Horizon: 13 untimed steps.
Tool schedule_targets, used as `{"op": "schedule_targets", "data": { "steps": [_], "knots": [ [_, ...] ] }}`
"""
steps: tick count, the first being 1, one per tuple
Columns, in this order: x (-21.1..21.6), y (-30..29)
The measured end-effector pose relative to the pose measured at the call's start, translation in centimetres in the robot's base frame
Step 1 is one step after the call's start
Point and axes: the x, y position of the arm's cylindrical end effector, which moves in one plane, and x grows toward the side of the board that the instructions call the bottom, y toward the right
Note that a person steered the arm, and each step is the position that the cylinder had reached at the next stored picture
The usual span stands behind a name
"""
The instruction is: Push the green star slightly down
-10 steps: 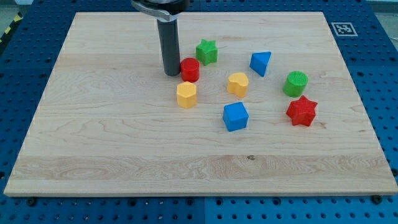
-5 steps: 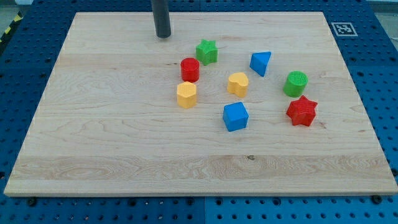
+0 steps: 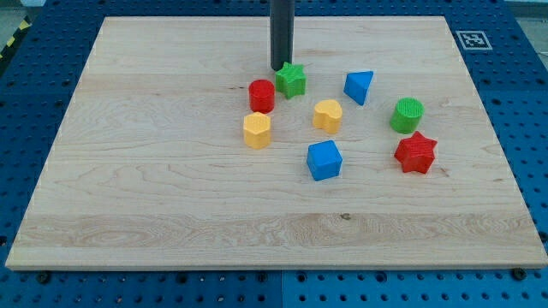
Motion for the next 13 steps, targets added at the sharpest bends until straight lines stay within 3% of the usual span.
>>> {"op": "schedule_targets", "data": {
  "steps": [2, 4, 6, 13],
  "knots": [
    [0.0, -3.9],
    [1.9, -4.1],
    [3.7, -2.7],
    [3.6, 0.5]
  ]
}}
